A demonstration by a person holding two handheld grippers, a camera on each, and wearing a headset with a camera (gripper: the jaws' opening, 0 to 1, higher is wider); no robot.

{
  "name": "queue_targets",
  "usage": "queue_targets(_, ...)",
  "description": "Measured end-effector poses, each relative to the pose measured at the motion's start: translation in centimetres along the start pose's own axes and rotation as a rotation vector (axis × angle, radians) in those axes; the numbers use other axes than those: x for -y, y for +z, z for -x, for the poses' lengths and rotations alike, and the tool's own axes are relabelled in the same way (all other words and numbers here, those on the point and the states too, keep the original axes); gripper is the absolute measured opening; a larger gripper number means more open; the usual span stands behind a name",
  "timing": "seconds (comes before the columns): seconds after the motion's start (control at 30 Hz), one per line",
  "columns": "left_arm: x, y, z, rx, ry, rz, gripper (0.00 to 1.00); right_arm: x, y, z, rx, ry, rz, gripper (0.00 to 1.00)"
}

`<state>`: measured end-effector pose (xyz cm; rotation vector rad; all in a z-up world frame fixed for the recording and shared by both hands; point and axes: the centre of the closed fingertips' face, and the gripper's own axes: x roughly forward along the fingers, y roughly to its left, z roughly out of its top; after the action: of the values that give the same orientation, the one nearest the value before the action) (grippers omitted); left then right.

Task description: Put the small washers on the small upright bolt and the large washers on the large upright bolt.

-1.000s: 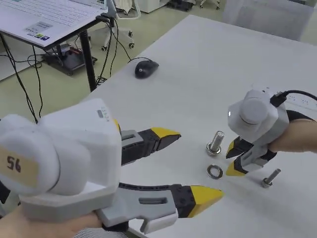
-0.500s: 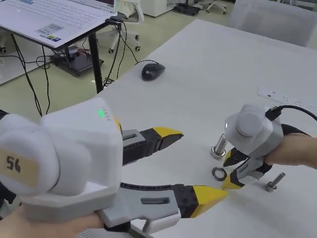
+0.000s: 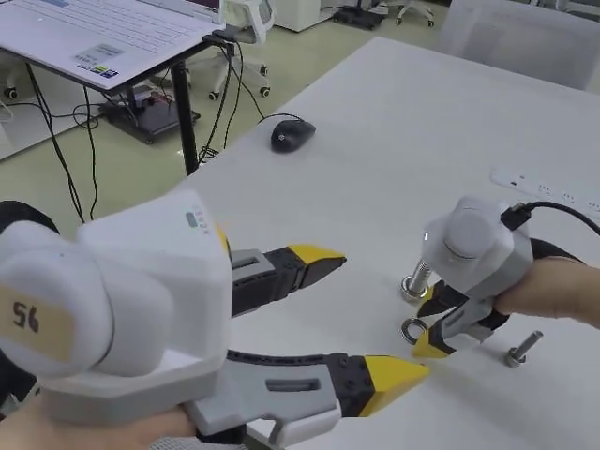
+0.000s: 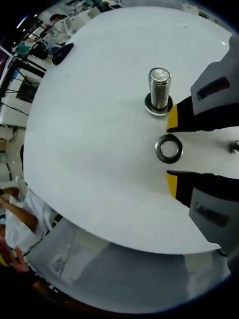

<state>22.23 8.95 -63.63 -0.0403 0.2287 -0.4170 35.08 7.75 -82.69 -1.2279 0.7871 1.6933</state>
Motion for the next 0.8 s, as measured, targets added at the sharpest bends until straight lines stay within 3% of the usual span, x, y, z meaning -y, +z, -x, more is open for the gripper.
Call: queue_targets(0.8,0.04,-0.14,0.13,-0.011,-0.005,-0.004,0.58,0.24,-0.15,-0.03,-0.029,-0.022,0.036,0.22)
